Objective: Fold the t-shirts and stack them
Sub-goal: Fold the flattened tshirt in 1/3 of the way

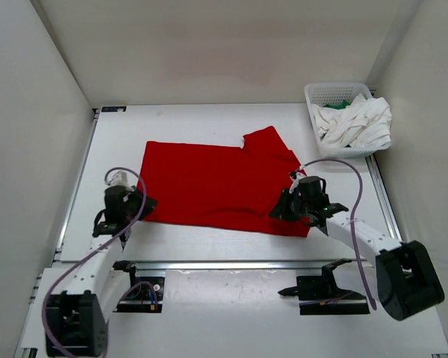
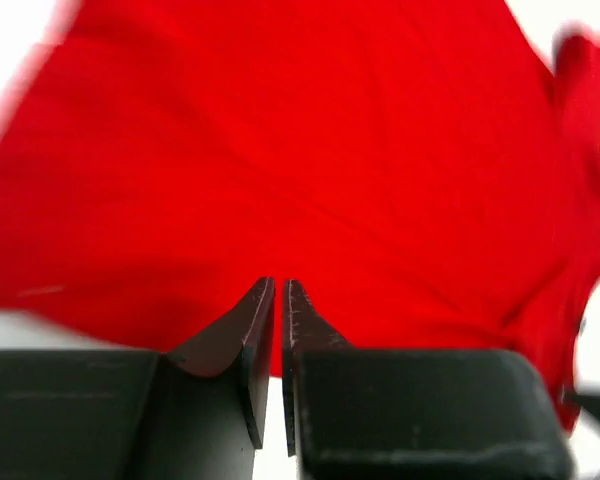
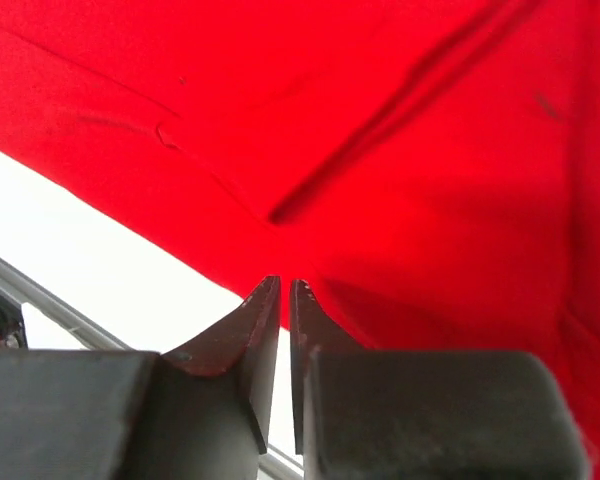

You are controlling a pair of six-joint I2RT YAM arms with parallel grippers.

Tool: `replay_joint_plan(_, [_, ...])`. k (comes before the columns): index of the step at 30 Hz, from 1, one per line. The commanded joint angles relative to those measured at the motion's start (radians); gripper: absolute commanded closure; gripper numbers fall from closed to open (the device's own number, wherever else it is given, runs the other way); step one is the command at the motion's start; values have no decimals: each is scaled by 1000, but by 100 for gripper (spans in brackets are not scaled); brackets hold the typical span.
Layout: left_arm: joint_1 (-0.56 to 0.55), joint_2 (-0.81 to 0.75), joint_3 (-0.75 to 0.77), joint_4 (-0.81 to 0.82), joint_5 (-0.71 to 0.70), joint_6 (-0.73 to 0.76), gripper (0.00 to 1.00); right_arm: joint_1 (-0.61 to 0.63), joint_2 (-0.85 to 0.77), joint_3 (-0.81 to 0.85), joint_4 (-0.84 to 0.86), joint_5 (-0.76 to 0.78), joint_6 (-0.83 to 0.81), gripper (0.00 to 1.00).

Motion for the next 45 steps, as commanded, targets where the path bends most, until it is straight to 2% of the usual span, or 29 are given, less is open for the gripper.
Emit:
replay_joint_plan(1, [-262,61,46,109,-101,-17,82,17,96,45,156,-53,22,93])
replay_joint_plan(3, [-460,141,86,173,-196,-4,82,15,138,49,204,-50,28,90])
replay_joint_plan(6, [-536,236,127,230,-177,6,82,32,190,62,217,-45,25,79])
replay_joint_plan(7, [-539,296,123,258,-137,4,83,30,208,77,216,-45,20,76])
replay_joint_plan(10, [-542,338,109,289,-105,3,84,38,247,86,226,-65,26,72])
replay_joint_plan(18, [-513,286,26,328,-100,-4,83,38,313,79,266,-74,45,71])
replay_joint_plan(21, [-481,278,-5,347,-74,-17,83,29,324,91,270,-81,52,78])
replay_joint_plan(23, [-484,278,-15,350,-82,-16,84,38,339,112,257,-75,45,90])
replay_joint_plan(25, [-482,278,-18,351,-78,-17,84,35,363,163,238,-76,33,94])
replay_joint_plan(31, [-470,270,-28,361,-66,-31,85,37,472,345,166,-76,23,97])
replay_joint_plan(34, [-478,263,-26,348,-69,-30,85,41,540,448,123,-59,5,96])
replay_joint_plan(38, [-474,243,-25,339,-65,-42,85,55,612,537,82,-58,-1,88])
replay_joint_plan(42, [-481,209,-15,319,-75,-40,85,83,555,519,83,10,-13,81])
replay_joint_plan(45, [-496,200,1,299,-85,-30,84,132,454,461,80,97,-38,78])
